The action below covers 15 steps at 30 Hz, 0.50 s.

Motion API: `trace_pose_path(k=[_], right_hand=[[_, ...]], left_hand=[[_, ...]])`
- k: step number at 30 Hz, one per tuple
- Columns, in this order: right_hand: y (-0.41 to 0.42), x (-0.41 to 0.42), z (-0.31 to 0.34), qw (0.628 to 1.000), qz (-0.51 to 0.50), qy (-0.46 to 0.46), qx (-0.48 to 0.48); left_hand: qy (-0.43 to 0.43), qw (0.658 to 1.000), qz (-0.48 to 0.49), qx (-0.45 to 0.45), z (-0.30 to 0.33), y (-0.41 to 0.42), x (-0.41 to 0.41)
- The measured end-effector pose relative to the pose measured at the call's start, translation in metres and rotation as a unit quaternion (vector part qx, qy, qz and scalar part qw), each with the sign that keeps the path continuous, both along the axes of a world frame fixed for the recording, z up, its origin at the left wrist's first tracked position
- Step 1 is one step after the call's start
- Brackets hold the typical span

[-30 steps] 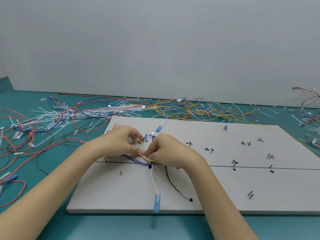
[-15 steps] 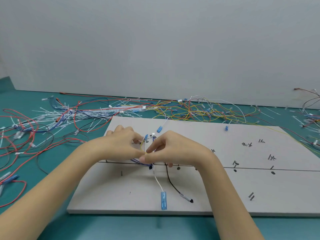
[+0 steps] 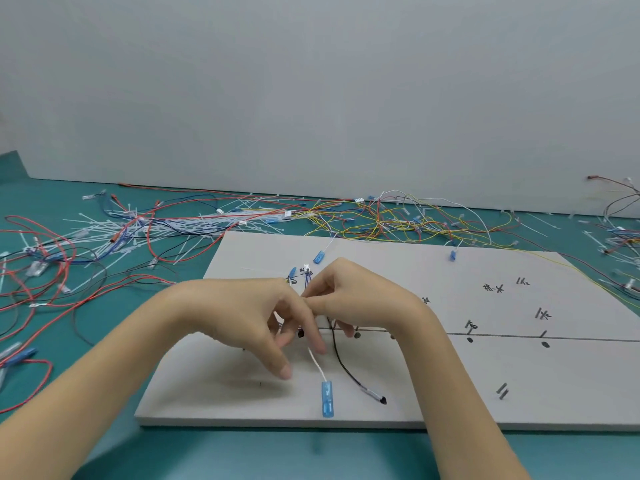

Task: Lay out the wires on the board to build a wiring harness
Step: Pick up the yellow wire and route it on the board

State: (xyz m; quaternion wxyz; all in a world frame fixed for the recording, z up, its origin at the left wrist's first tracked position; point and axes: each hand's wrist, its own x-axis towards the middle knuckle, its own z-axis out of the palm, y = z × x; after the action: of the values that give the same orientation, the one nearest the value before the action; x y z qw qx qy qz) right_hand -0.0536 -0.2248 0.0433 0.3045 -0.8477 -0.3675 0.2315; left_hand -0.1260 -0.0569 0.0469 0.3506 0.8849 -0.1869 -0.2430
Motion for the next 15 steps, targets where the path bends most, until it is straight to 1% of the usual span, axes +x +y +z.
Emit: trace_pose_path(k=[4, 6, 8, 10, 13, 15], right_hand=[[0.000, 0.001, 0.000, 1.000, -0.003, 0.010, 0.009], [-0.001, 0.001, 0.000, 1.000, -0.001, 0.009, 0.008], [-0.001, 0.002, -0.001, 1.000, -0.002, 0.009, 0.001], [-0.001, 0.002, -0.002, 1.000, -0.011, 0.014, -0.004], [0.000, 0.003, -0.003, 0.999, -0.023, 0.026, -0.002], [0.000, 0.003, -0.003, 0.999, -0.028, 0.030, -0.001]], left_hand=[[-0.048, 0.997, 0.014, 0.058, -0.010, -0.013, -0.002], [-0.066, 0.995, 0.042, 0.058, -0.009, -0.011, -0.003], [-0.073, 0.994, 0.071, 0.041, -0.001, -0.002, -0.002], [-0.085, 0.989, 0.123, 0.012, 0.009, 0.010, -0.003], [-0.112, 0.971, 0.200, -0.061, 0.015, 0.031, 0.000], [-0.098, 0.967, 0.219, -0.084, 0.014, 0.044, 0.000]])
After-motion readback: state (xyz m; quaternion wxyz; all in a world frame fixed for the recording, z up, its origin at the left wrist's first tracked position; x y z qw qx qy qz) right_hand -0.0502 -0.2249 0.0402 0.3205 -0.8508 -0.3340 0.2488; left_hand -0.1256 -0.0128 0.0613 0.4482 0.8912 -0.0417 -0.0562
